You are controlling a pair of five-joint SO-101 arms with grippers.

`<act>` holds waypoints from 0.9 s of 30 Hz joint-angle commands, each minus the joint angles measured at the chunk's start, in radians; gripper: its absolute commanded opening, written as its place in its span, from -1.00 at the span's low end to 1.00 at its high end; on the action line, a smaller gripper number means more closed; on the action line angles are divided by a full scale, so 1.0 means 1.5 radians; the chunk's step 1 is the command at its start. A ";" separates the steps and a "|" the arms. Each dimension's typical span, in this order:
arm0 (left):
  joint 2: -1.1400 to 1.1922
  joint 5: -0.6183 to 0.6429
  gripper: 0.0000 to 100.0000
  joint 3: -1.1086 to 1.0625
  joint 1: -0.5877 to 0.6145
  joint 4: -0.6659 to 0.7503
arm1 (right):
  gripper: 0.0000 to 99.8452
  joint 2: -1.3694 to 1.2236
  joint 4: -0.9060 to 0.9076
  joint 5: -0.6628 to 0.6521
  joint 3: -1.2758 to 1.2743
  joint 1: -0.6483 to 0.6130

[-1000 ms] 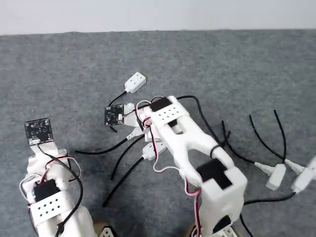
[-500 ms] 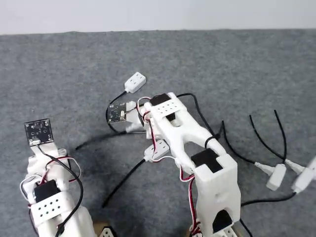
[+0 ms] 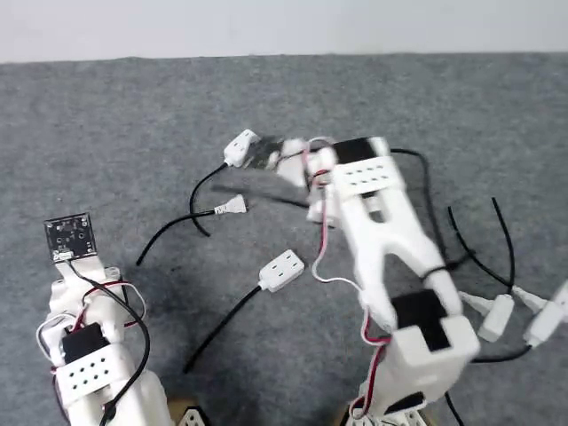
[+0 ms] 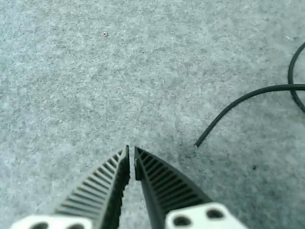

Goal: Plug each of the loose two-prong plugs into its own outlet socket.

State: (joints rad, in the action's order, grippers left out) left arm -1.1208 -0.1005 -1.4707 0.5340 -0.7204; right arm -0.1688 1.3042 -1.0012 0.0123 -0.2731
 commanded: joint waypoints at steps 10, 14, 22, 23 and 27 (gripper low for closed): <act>-0.004 -0.005 -0.97 0.001 0.001 0.018 | -0.98 0.106 0.031 0.556 -0.064 0.196; -0.003 -0.005 -0.97 0.001 0.001 0.017 | -0.98 0.106 -0.082 0.617 -0.191 0.227; -0.006 -0.005 -0.97 -0.008 -0.004 0.017 | -0.98 0.106 -0.310 0.577 -0.368 0.229; -0.006 -0.005 -0.97 -0.008 -0.015 0.015 | -0.98 0.106 -0.321 0.577 -0.374 0.229; -0.006 -0.061 -0.97 0.027 -0.110 -0.061 | -0.98 0.106 -0.334 0.577 -0.387 0.226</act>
State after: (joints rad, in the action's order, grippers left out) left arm -1.1208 -0.1220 -1.4937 0.4726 -0.7388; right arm -0.0614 0.8301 -0.1189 -0.5723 0.0598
